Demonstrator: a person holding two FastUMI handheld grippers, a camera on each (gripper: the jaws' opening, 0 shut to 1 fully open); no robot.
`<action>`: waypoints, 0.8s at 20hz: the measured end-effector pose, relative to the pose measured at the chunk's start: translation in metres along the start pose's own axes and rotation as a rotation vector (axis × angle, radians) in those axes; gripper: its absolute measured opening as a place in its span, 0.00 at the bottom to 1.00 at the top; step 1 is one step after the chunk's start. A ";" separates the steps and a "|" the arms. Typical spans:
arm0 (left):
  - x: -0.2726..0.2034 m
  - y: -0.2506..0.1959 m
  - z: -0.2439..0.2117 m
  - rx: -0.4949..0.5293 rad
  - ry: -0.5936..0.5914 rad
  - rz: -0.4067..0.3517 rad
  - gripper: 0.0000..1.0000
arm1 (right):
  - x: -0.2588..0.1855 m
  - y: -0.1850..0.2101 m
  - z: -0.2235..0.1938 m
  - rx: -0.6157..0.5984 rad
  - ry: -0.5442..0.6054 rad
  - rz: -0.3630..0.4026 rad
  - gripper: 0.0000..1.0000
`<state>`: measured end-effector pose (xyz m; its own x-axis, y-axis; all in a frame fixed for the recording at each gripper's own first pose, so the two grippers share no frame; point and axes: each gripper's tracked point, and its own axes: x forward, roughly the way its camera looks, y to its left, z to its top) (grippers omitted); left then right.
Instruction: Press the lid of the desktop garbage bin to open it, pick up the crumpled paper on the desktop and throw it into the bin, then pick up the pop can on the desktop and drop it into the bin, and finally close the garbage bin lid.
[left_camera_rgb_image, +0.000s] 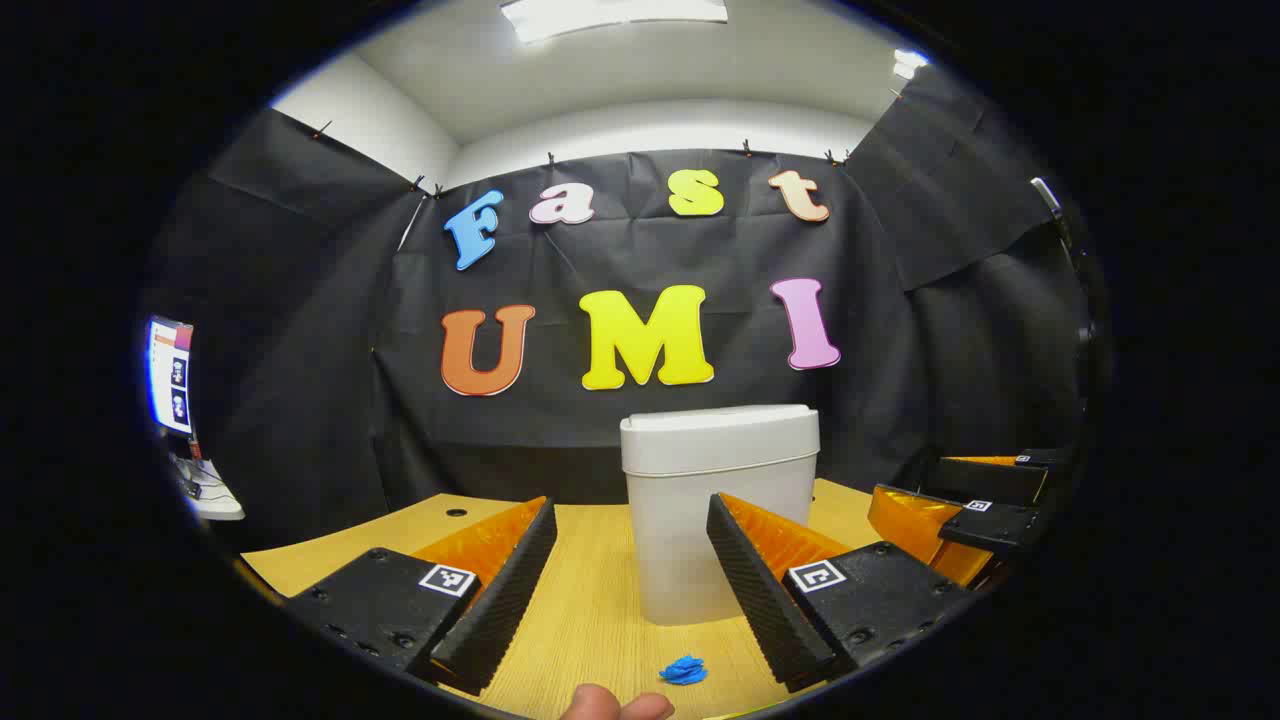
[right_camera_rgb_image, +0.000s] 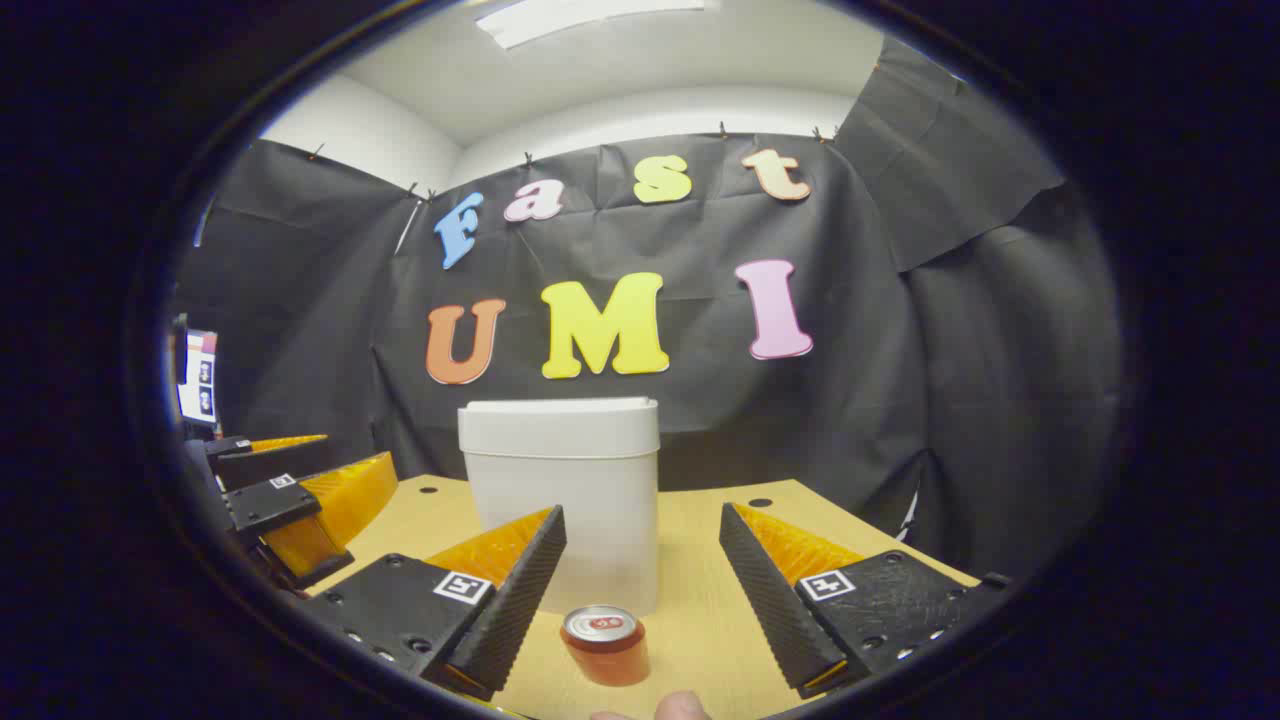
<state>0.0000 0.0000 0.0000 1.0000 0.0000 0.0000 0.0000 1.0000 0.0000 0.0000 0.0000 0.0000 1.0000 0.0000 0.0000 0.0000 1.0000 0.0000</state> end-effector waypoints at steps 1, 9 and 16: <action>0.001 0.004 0.000 0.001 -0.001 0.015 0.97 | -0.001 -0.003 0.000 -0.009 -0.002 -0.016 0.92; 0.004 0.016 -0.007 -0.009 0.022 0.057 0.97 | 0.005 -0.009 0.004 -0.029 -0.013 -0.055 0.95; 0.004 0.016 -0.009 -0.009 0.025 0.059 0.97 | 0.002 -0.010 0.006 -0.027 -0.017 -0.080 0.95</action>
<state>0.0044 0.0160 -0.0085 0.9980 0.0587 -0.0248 -0.0589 0.9982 -0.0083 0.0023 -0.0097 0.0064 0.9967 -0.0797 0.0180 0.0801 0.9964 -0.0262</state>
